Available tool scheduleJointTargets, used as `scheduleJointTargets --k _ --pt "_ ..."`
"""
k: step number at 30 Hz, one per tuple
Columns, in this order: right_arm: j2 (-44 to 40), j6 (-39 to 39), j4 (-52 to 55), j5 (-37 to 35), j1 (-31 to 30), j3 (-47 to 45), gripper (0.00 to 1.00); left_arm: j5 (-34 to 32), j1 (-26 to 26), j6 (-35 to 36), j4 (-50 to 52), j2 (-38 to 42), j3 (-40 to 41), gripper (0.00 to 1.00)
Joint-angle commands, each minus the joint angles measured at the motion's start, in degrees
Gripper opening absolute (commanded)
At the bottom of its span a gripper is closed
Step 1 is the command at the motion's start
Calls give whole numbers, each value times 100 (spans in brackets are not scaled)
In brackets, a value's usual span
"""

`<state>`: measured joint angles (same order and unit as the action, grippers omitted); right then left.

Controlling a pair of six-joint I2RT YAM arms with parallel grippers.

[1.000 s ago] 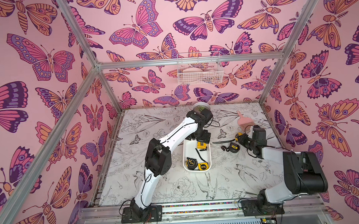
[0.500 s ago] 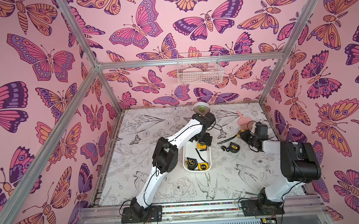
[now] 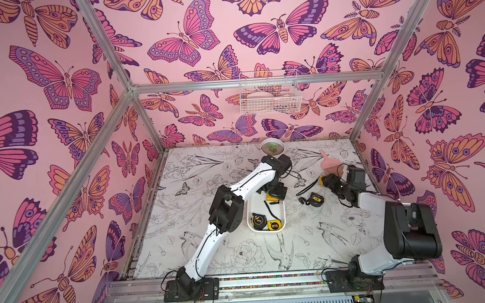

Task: Take the tape measure out of the storage box
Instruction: Place the tape measure at the center of the board, then pick up the tape measure from the storage box.

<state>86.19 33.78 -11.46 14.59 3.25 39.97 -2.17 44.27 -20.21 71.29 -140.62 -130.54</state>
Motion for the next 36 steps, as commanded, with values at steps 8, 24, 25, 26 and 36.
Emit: scheduleJointTargets --k 8,24,25,26,36 --pt "-793 -321 455 -50 -242 -15 95 70 29 -53 13 -307 -66 99" --pt "-1105 -477 566 -66 -639 -78 94 -927 -216 -965 2 236 686 84" --pt "-1107 -474 572 -73 -650 -84 94 -890 -209 -992 -33 278 709 84" --pt "-1118 -484 575 -80 -665 -88 94 -809 -201 -999 -126 347 766 85" --pt "-1172 -528 643 -72 -703 -69 93 -415 -120 -964 -396 228 492 96"
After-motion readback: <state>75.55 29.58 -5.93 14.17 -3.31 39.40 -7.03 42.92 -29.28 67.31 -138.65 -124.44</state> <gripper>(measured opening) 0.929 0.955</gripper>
